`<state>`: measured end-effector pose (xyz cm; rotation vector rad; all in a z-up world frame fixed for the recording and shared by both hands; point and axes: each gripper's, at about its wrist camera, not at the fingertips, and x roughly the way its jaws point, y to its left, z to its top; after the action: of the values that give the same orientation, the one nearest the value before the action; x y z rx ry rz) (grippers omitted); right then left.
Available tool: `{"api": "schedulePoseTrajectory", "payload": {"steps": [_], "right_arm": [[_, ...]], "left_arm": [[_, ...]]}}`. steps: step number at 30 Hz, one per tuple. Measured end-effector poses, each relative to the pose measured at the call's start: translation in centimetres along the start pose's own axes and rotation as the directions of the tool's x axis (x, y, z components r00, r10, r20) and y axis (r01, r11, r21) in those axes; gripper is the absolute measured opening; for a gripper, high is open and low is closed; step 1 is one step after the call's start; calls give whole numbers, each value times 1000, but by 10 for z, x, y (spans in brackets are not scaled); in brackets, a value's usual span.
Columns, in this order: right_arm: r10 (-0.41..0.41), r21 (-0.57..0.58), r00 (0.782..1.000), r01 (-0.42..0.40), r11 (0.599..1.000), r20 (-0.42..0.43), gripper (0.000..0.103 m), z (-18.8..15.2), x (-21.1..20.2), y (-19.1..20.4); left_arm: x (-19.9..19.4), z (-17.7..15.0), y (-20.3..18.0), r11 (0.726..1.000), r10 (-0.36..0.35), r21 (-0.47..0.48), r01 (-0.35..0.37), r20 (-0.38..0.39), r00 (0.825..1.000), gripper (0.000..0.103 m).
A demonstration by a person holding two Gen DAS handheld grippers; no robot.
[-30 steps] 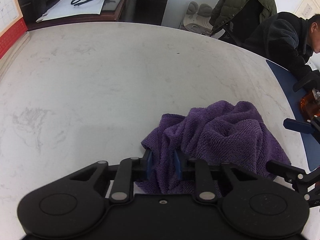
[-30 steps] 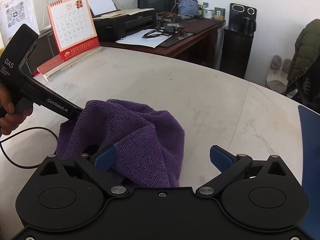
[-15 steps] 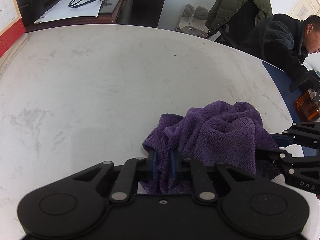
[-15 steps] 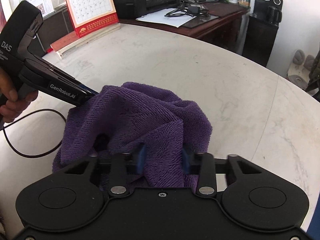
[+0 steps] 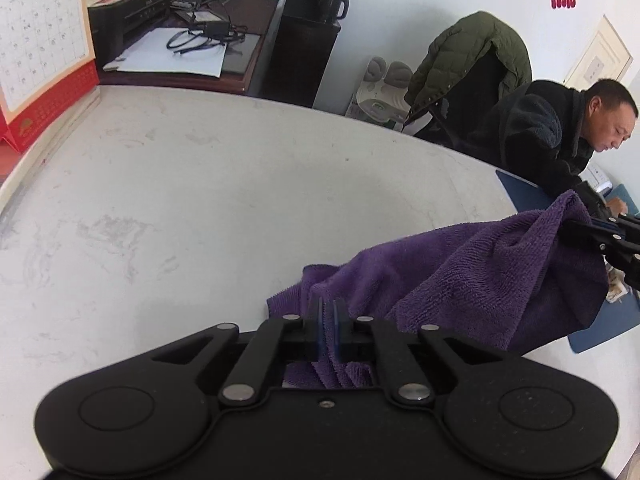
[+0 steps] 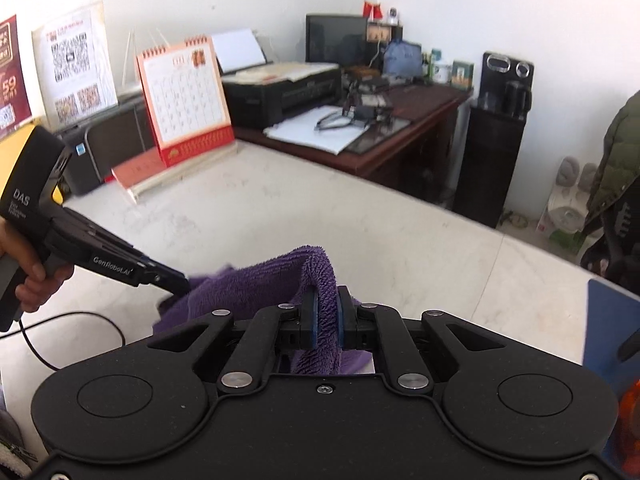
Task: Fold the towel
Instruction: 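Lift the towel with both grippers and shake it open between them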
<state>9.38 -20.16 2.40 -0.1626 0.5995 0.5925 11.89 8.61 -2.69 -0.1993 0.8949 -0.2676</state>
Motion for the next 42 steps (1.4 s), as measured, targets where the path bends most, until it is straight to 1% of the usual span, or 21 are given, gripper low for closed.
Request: {"api": "schedulePoseTrajectory", "payload": {"steps": [2, 4, 7, 8, 10, 11, 12, 14, 17, 19, 23, 24, 30, 35, 37, 39, 40, 41, 42], "right_arm": [[-11, -15, 999, 11, 1000, 37, 8, 8, -12, 1], [-22, -32, 997, 24, 999, 76, 3, 18, -23, 3], [-36, -58, 990, 44, 997, 135, 3, 33, -40, 5], [-41, -66, 987, 51, 996, 155, 3, 38, -45, 5], [-50, -81, 981, 66, 995, 187, 3, 45, -55, 7], [-55, -85, 980, 72, 994, 191, 3, 45, -57, 9], [-64, -89, 980, 82, 993, 189, 3, 43, -59, 11], [-81, -80, 980, 97, 992, 179, 3, 36, -61, 13], [-112, -33, 981, 119, 992, 159, 3, 24, -66, 5], [-139, 3, 979, 141, 990, 146, 3, 18, -69, -4], [-206, 73, 971, 199, 977, 117, 3, 7, -76, -26], [-208, 86, 972, 199, 976, 106, 3, 4, -75, -29], [-169, 150, 985, 162, 975, 34, 3, -14, -61, -33], [-133, 206, 991, 135, 969, -24, 3, -28, -49, -36], [-117, 228, 992, 124, 966, -47, 3, -34, -44, -37], [-100, 250, 993, 115, 961, -69, 6, -40, -39, -38], [-92, 262, 993, 110, 959, -80, 7, -43, -37, -39], [-84, 273, 992, 106, 956, -91, 12, -46, -34, -40], [-75, 284, 992, 101, 953, -102, 25, -49, -32, -40]], "left_arm": [[-16, 3, 1, 1000, 7, 1, -7, 39, 999, 5], [-26, 6, 1, 1000, 3, 0, -3, 63, 998, 5], [-34, 4, -4, 999, -45, 9, 44, 65, 997, 6], [-35, 2, -6, 998, -65, 16, 65, 57, 996, 8], [-31, -7, -12, 995, -91, 34, 89, 33, 995, 18], [-26, -14, -16, 993, -104, 49, 103, 16, 994, 24], [-23, -19, -19, 992, -111, 58, 111, 3, 994, 26], [-10, -29, -25, 989, -114, 88, 117, -40, 993, 28], [5, -37, -27, 988, -102, 112, 110, -78, 992, 31], [15, -35, -26, 989, -89, 115, 99, -89, 992, 33], [30, -24, -17, 992, -44, 115, 53, -72, 996, 40], [32, -22, -15, 993, -36, 114, 44, -70, 997, 41], [61, -10, -9, 990, -10, 138, 29, -133, 991, 41], [75, -10, -11, 988, -16, 151, 44, -178, 984, 39], [79, -13, -11, 987, -13, 153, 43, -195, 981, 33], [81, -14, -11, 987, 1, 159, 30, -192, 981, 20], [80, -14, -9, 988, -1, 153, 31, -192, 981, 17], [79, -13, -7, 990, -8, 137, 35, -192, 981, 13], [78, -13, -5, 991, -11, 126, 36, -190, 982, 13]]}}
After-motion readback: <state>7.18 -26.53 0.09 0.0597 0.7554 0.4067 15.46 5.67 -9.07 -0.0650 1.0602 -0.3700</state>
